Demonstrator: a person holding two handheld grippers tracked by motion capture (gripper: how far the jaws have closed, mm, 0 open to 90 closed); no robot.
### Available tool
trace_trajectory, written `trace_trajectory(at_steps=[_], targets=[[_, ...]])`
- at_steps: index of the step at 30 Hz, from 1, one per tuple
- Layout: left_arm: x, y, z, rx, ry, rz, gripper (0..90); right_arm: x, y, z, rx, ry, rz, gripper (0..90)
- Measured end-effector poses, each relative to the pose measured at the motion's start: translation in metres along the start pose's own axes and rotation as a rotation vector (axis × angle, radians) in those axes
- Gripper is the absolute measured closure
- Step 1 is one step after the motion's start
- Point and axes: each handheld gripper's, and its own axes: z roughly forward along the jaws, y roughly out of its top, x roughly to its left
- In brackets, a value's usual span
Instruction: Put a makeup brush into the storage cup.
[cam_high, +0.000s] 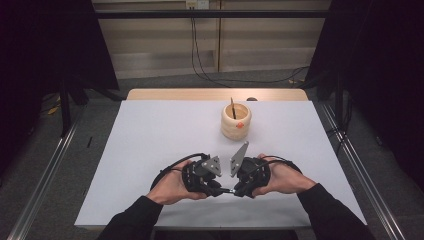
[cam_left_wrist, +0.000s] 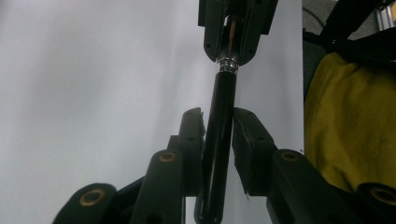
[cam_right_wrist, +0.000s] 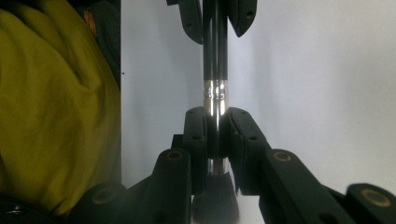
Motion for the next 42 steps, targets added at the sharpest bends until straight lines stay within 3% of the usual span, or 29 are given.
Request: trace_trajectory(at_steps=[5,9,11,12,14,18,21,24,30,31,33,34,37,38,42], targets=[[0.0,-0.001,0.003,0.018,-0.03,0.015,77.5,-0.001,-0.001,-0.002,-0.009,-0.002,-0.014,77.7],[-0.004,0.0,0.004,0.024,-0.031,0.025,79.4,-0.001,-0.004,-0.001,-0.015,0.013,-0.035,77.1],[-0.002,0.0,0.003,0.028,-0.07,0.027,79.5,-0.001,-0.004,-0.001,-0.019,0.017,-0.035,77.0],[-0.004,-0.001,0.004,0.014,-0.037,0.02,79.5,-0.001,-0.004,-0.001,-0.023,0.016,-0.037,77.1],[-0.003,-0.001,0.003,0.013,-0.038,0.0,79.4,-0.002,-0.005,-0.001,-0.035,0.022,-0.049,76.9],[-0.005,0.0,0.001,0.031,-0.033,0.008,79.6,-0.003,-0.006,-0.003,-0.05,0.039,-0.033,76.1],[-0.005,-0.001,0.001,0.011,-0.041,-0.004,79.7,-0.004,-0.007,-0.003,-0.057,0.045,-0.031,75.7],[-0.007,0.0,0.0,0.008,-0.011,0.0,79.7,-0.006,-0.008,-0.004,-0.083,0.048,-0.011,73.4],[-0.006,-0.003,-0.001,-0.02,-0.009,-0.033,79.7,-0.007,-0.01,-0.006,-0.114,0.07,-0.003,63.3],[-0.005,-0.003,-0.001,-0.01,-0.013,-0.02,79.7,-0.007,-0.01,-0.006,-0.116,0.068,-0.003,61.2],[-0.005,-0.005,-0.001,-0.03,-0.025,-0.048,79.7,-0.008,-0.01,-0.007,-0.13,0.064,0.004,55.8],[-0.006,-0.006,-0.002,-0.025,-0.011,-0.055,79.7,-0.01,-0.01,-0.007,-0.149,0.054,-0.005,53.7],[-0.005,-0.009,-0.002,-0.039,-0.002,-0.075,79.7,-0.012,-0.014,-0.009,-0.19,0.054,0.065,46.2],[-0.004,-0.009,-0.004,-0.039,-0.026,-0.077,79.7,-0.013,-0.015,-0.009,-0.202,0.042,0.073,43.5],[-0.005,-0.011,-0.006,-0.072,-0.023,-0.094,79.7,-0.014,-0.019,-0.009,-0.234,0.014,0.091,34.3]])
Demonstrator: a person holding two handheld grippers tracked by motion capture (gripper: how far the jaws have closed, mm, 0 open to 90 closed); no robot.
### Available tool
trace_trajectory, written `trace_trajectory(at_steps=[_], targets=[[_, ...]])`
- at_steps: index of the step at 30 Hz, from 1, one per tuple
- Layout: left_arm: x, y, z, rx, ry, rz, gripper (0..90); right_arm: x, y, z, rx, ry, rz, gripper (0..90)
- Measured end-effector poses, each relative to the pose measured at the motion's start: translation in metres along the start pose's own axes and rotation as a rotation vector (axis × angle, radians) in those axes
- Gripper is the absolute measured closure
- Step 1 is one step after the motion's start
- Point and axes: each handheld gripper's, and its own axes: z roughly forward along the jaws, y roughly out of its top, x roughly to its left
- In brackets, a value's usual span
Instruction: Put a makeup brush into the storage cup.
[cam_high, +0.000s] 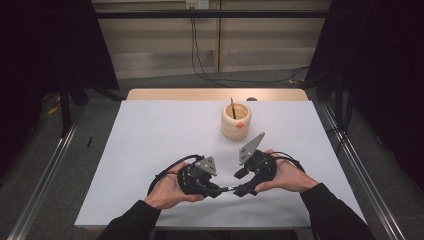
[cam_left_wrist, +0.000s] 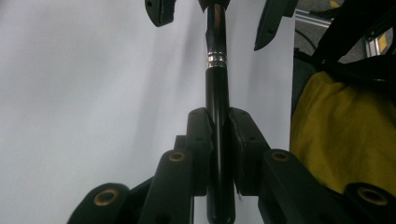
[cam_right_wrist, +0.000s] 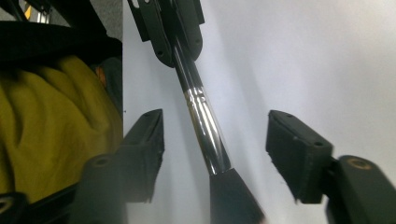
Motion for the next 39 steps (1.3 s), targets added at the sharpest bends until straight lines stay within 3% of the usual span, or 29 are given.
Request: trace_trajectory(at_steps=[11,14,17,22,25,31,36,37,39], targets=[[0.004,-0.006,-0.004,-0.053,-0.002,-0.035,79.7,0.0,-0.006,-0.005,-0.105,-0.054,0.054,18.9],[0.004,-0.007,-0.005,-0.069,-0.008,-0.037,79.7,0.0,-0.009,-0.006,-0.14,-0.083,0.09,8.3],[0.004,-0.009,-0.005,-0.081,-0.008,-0.032,79.7,-0.001,-0.013,-0.008,-0.186,-0.109,0.085,5.5],[0.005,-0.011,-0.006,-0.105,-0.001,-0.044,79.7,-0.004,-0.018,-0.01,-0.274,-0.152,0.127,9.1],[0.006,-0.012,-0.006,-0.109,-0.001,-0.052,79.7,-0.005,-0.02,-0.01,-0.284,-0.173,0.149,9.5],[0.006,-0.014,-0.007,-0.135,0.013,-0.063,79.7,-0.002,-0.021,-0.013,-0.341,-0.156,0.132,7.7],[0.006,-0.018,-0.011,-0.19,0.027,-0.086,79.7,0.001,-0.024,-0.017,-0.408,-0.189,0.121,7.8],[0.006,-0.018,-0.012,-0.18,0.041,-0.072,79.7,0.001,-0.025,-0.019,-0.422,-0.204,0.121,7.7],[0.005,-0.018,-0.015,-0.21,0.045,-0.094,79.7,0.001,-0.027,-0.021,-0.449,-0.218,0.109,8.0]])
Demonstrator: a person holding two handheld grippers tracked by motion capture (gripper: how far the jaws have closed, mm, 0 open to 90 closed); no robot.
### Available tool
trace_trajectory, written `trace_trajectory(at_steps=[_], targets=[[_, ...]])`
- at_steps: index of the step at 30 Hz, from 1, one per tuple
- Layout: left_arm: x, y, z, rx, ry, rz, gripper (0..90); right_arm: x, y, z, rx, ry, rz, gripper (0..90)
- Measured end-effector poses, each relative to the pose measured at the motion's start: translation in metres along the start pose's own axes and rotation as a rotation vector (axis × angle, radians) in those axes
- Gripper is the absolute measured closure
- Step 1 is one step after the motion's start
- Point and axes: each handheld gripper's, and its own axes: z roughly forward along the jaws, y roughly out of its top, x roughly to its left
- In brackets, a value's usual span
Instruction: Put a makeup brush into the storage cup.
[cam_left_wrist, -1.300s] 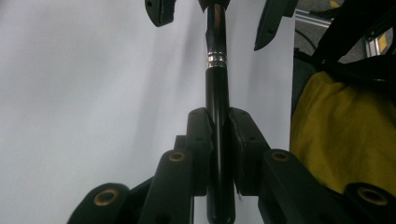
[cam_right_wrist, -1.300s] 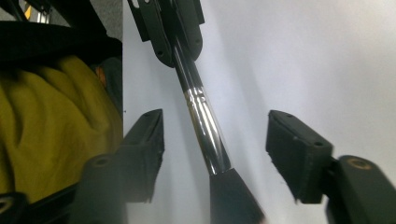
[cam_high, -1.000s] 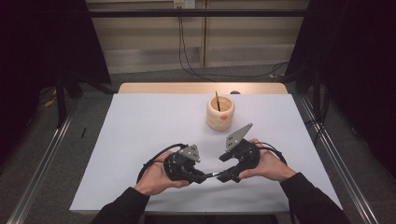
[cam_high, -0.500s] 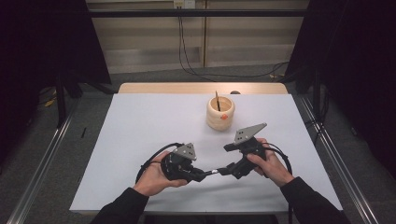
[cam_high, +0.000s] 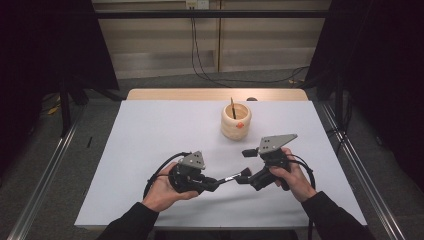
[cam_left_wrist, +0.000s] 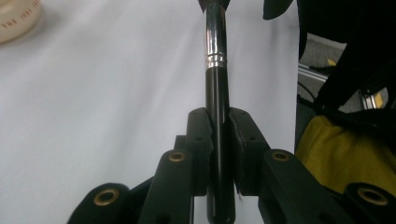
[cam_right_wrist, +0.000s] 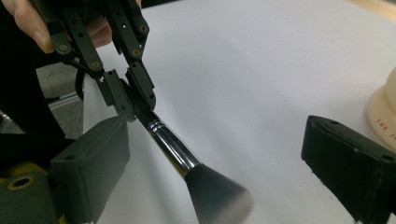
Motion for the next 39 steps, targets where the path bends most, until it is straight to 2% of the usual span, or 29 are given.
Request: trace_trajectory(at_steps=[1,2,4,5,7,8,10,15,17,19,21,22,25,30,32,33,37,39], targets=[[0.0,0.0,0.0,-0.018,0.001,-0.007,79.7,0.0,-0.001,-0.002,-0.02,0.0,-0.015,8.3],[-0.001,0.001,-0.002,-0.007,0.008,0.001,79.7,0.0,-0.002,-0.002,-0.023,0.0,-0.023,8.1],[-0.001,0.0,-0.003,-0.035,0.006,-0.007,79.7,0.0,-0.004,-0.004,-0.06,-0.014,-0.033,8.8],[-0.001,0.0,-0.003,-0.044,-0.002,-0.007,79.6,0.0,-0.004,-0.004,-0.067,-0.012,-0.032,8.8],[-0.002,-0.001,-0.004,-0.05,0.012,-0.007,79.7,0.0,-0.006,-0.005,-0.095,-0.03,-0.025,10.0],[-0.002,-0.001,-0.004,-0.063,0.002,-0.009,79.7,0.0,-0.006,-0.006,-0.105,-0.026,-0.02,10.6],[-0.003,-0.002,-0.005,-0.077,0.017,-0.011,79.7,-0.002,-0.006,-0.007,-0.14,-0.001,-0.011,10.9],[-0.004,-0.002,-0.007,-0.121,0.024,-0.02,79.7,-0.002,-0.005,-0.01,-0.184,0.017,-0.009,11.8],[-0.005,-0.002,-0.008,-0.135,0.028,-0.018,79.7,-0.003,-0.007,-0.01,-0.245,0.014,-0.034,10.9],[-0.004,-0.002,-0.01,-0.157,0.034,-0.016,79.7,-0.004,-0.007,-0.011,-0.267,0.022,-0.029,9.9],[-0.004,-0.003,-0.012,-0.184,0.038,-0.016,79.7,-0.004,-0.008,-0.013,-0.27,0.05,-0.027,8.3],[-0.004,-0.003,-0.012,-0.188,0.041,-0.011,79.7,-0.004,-0.008,-0.013,-0.273,0.045,-0.023,8.1],[-0.005,-0.003,-0.013,-0.211,0.039,-0.005,79.7,-0.003,-0.008,-0.016,-0.284,0.073,-0.015,6.4],[-0.007,-0.002,-0.013,-0.231,0.036,0.002,79.7,-0.003,-0.008,-0.019,-0.28,0.121,-0.013,6.4],[-0.007,-0.002,-0.014,-0.23,0.05,0.007,79.7,-0.003,-0.009,-0.019,-0.298,0.147,-0.017,5.1],[-0.007,-0.002,-0.014,-0.242,0.041,0.01,79.7,-0.003,-0.008,-0.02,-0.304,0.156,-0.011,4.2],[-0.006,-0.002,-0.016,-0.264,0.06,0.011,79.7,-0.003,-0.007,-0.018,-0.311,0.15,0.004,3.8],[-0.007,-0.001,-0.016,-0.275,0.061,0.004,79.7,-0.003,-0.007,-0.017,-0.302,0.126,0.002,5.1]])
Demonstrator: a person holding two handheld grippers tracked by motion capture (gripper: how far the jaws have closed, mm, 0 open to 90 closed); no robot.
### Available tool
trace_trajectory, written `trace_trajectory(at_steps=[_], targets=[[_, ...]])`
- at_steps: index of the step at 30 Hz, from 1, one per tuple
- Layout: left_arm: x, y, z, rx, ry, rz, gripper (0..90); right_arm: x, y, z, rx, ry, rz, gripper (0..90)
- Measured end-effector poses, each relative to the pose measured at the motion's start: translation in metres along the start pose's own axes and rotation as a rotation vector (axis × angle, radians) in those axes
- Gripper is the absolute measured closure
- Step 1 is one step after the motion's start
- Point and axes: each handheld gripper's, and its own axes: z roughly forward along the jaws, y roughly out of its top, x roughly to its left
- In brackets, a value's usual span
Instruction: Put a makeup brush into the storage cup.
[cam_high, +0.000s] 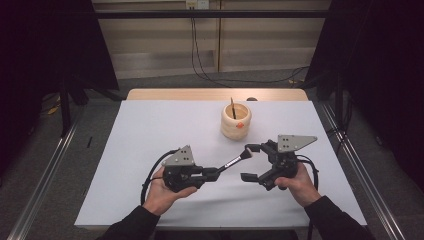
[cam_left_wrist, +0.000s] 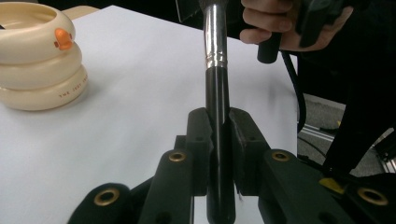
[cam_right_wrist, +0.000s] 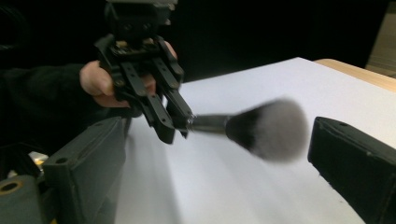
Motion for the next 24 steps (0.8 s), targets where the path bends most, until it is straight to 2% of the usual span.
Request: trace_trajectory(at_steps=[3,6,10,12,14,20,22,24], targets=[[0.0001,-0.0001,0.0005,0.004,-0.004,0.011,79.7,-0.0013,-0.0005,0.0007,-0.007,-0.015,0.012,10.4],[-0.0004,0.0002,0.0015,-0.003,-0.013,0.008,79.7,-0.0025,-0.0011,0.002,0.0,-0.006,0.019,20.2],[-0.0003,0.0005,0.0009,-0.002,-0.006,0.01,79.8,-0.0058,-0.0031,0.003,0.02,0.026,0.047,34.2],[-0.0003,0.0004,0.0011,-0.008,-0.011,0.006,79.7,-0.0073,-0.0037,0.0042,0.019,0.032,0.054,36.1],[0.0,0.0006,0.0008,-0.013,-0.017,0.009,79.7,-0.0081,-0.0033,0.0046,0.016,0.05,0.055,43.4],[-0.0008,0.0007,0.0014,-0.01,-0.019,0.016,79.7,-0.0096,-0.0041,0.0053,0.011,0.088,0.079,48.5],[-0.0008,0.0004,0.0022,-0.015,-0.028,0.013,79.7,-0.0094,-0.0042,0.0061,0.011,0.105,0.08,52.7],[-0.0008,0.0009,0.0009,-0.009,-0.016,0.015,79.7,-0.0094,-0.004,0.0065,0.014,0.109,0.081,56.9]])
